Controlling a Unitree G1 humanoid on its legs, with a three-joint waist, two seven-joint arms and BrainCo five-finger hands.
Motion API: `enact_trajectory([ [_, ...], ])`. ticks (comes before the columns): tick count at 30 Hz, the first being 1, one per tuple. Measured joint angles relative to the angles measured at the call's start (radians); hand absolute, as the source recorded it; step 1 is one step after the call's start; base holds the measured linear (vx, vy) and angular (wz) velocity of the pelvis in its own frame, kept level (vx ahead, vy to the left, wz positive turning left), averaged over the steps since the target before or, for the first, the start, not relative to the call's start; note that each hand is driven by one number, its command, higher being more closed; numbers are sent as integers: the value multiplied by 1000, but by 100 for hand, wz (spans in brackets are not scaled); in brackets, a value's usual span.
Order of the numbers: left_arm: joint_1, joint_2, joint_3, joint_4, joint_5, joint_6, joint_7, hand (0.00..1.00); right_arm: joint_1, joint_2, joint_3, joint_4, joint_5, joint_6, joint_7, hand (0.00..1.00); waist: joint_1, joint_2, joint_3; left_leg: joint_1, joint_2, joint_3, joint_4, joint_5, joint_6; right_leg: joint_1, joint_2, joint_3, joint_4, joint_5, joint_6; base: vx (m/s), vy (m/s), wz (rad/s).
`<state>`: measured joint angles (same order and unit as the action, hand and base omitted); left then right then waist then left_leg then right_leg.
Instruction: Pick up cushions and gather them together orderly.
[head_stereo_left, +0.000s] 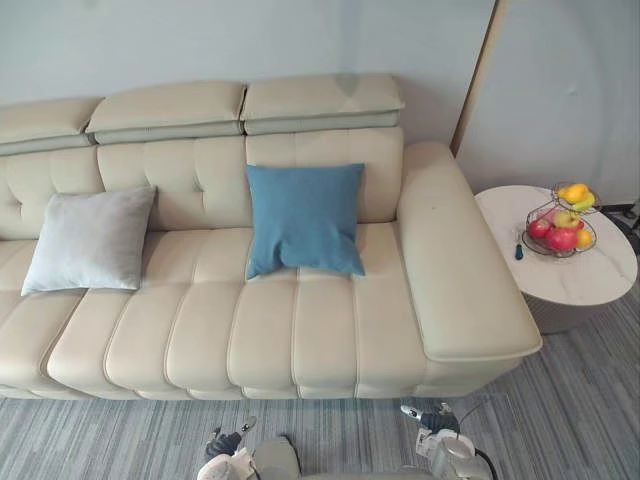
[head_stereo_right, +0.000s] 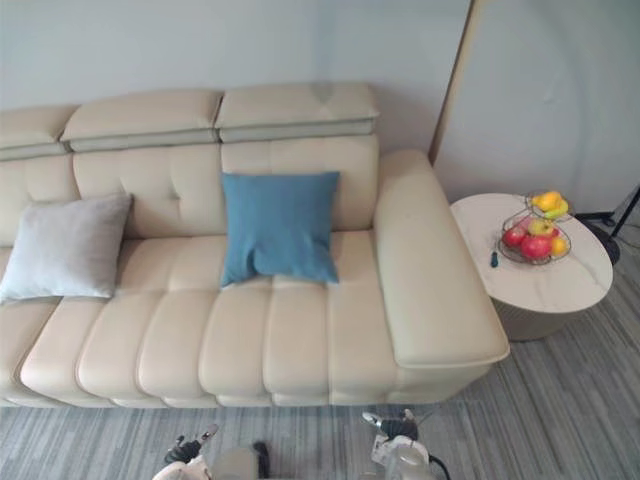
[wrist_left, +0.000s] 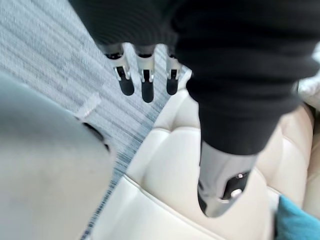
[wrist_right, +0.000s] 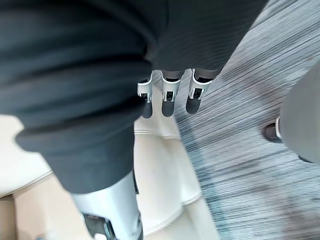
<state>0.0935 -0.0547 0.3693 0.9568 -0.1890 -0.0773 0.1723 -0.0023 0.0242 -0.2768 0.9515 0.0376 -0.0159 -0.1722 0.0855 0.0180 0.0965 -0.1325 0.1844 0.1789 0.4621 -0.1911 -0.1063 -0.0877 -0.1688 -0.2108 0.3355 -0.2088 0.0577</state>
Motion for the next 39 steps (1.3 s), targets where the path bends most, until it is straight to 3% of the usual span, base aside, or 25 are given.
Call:
enact_trajectory([
  [2, 18, 3, 6, 10, 2, 6, -4, 0, 2, 7, -34, 21, -2, 9, 6, 0, -2, 4, -20, 55, -22, 18, -136, -18, -3, 9, 12, 23, -62, 44, 33, -42, 203, -20],
  [5, 28, 42, 3, 18, 25, 21, -6, 0, 10, 42, -70, 56, -17, 26, 19, 0, -22, -46, -55, 97, -97, 28, -305, 70, 30, 40, -22, 35, -205, 137, 41, -12, 189, -1],
  [9, 34, 42, -14, 34, 49, 26, -15, 0, 36, 35, -112, 55, -39, 26, 19, 0, -28, -34, -58, 139, -139, 20, -381, 103, 51, 80, -40, 55, -256, 164, 44, -61, 107, 11],
  [12, 36, 37, -18, 37, 54, 27, -24, 0, 38, 28, -114, 55, -39, 26, 25, 0, -28, -31, -66, 175, -150, 16, -435, 136, 49, 87, -37, 55, -264, 167, 51, -22, 12, 3],
  [13, 36, 36, -18, 38, 61, 28, -24, 0, 38, 25, -115, 55, -39, 26, 26, 0, -28, -27, -67, 184, -148, 15, -450, 144, 47, 90, -32, 55, -270, 168, 52, 0, 0, 0],
  [14, 19, 44, -6, 70, 81, 38, -44, 0, 36, 5, -135, 89, -40, 35, 43, 0, -30, -41, -63, 257, -142, -1, -523, 162, 41, 145, -11, 56, -301, 166, 50, 0, 0, 0],
  [30, 12, 46, -7, 74, 81, 46, -52, 0, 44, 2, -153, 89, 10, 40, 43, 0, -38, -39, -53, 278, -139, 18, -527, 158, 37, 156, -9, 65, -305, 171, 56, -1, 0, -2],
  [34, 7, 48, -8, 76, 81, 48, -60, 0, 45, 4, -153, 88, 45, 43, 43, 0, -37, -38, -39, 296, -119, 90, -490, 120, 24, 149, 12, 135, -305, 178, 52, -27, 2, -68],
  [39, -10, 49, -11, 78, 102, 59, -67, 0, 39, 5, -151, 61, 50, 43, 43, 0, -40, -28, -33, 291, -50, 350, -399, 37, -12, 25, 100, 329, -313, 248, 25, 6, -18, -140],
])
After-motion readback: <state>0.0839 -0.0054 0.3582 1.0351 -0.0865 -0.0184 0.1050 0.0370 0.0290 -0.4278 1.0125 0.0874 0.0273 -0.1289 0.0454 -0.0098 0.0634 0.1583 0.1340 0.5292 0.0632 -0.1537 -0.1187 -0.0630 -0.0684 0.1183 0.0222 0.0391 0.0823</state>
